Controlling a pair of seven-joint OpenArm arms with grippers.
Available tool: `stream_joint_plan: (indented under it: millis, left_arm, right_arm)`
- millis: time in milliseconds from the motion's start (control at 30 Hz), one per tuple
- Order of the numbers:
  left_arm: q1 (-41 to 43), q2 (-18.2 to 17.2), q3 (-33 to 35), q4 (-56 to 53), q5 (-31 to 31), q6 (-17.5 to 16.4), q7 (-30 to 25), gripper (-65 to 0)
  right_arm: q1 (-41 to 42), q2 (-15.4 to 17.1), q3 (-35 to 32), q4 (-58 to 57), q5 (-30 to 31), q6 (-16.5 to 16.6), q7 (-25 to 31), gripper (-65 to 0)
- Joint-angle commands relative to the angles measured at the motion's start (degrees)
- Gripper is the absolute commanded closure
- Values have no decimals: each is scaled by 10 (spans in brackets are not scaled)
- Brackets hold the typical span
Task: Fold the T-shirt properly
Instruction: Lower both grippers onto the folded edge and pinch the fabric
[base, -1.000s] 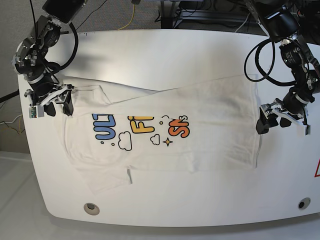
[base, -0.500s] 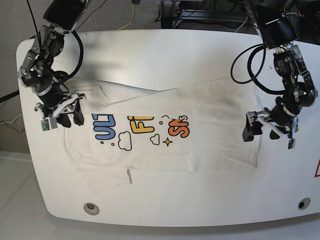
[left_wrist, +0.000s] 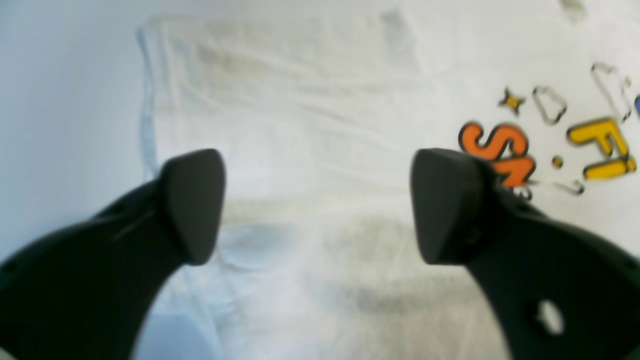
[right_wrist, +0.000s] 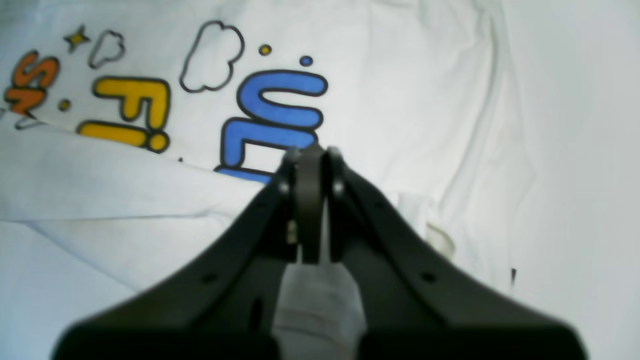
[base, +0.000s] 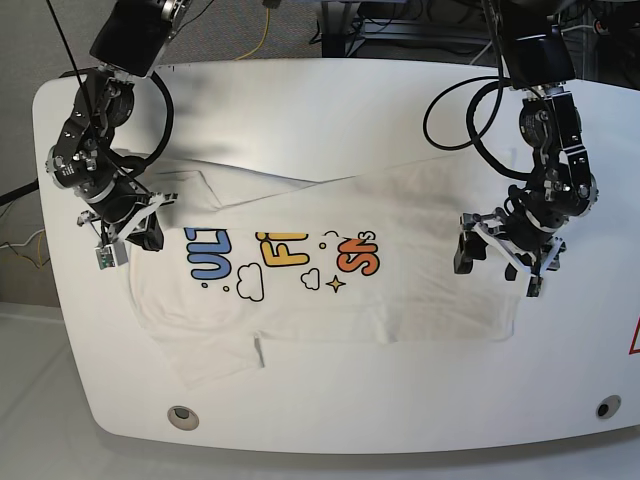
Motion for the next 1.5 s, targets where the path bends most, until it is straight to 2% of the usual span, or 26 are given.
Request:
stream_joint_plan:
  millis: [0,67,167,300,400,567,767,900,1167,1467]
  left_arm:
    - [-13,-8,-2,9,-4,-1,-17,-387]
    - [-7,-10,-3,10,-5,-1,-17,-324]
    - [1,-11,-5,13,-6,-1,-17,-274]
    - [2,-26,-35,29,-7,-1,-10,-272]
    - [2,-30,-63,48,-7,-2,17,-278]
    - [2,-31,-117,67,-7,-14,59,-361]
    - [17,-40,-167,60,-5,-85,63,-488]
    - [19,-41,-175,34,-4,-110,63,-537]
    - [19,-43,-176,-44,-5,-117,56,-560]
    - [20,-43,-174,-96,-4,-128,2,-560]
  right_arm:
    - [10,6,3,11,8,6,17,-8]
    - [9,8,4,12,8,6,17,-21]
    - [8,12,5,13,8,6,17,-29]
    - [3,12,15,30,4,6,14,-54]
    - [-6,12,33,43,4,4,14,-94]
    - [-13,13,51,51,4,6,14,-169]
    - [-26,13,56,51,5,6,14,-241]
    - [-30,13,57,51,5,6,14,-258]
    - [-43,13,57,52,7,6,14,-258]
    - [-56,13,57,79,5,6,14,-258]
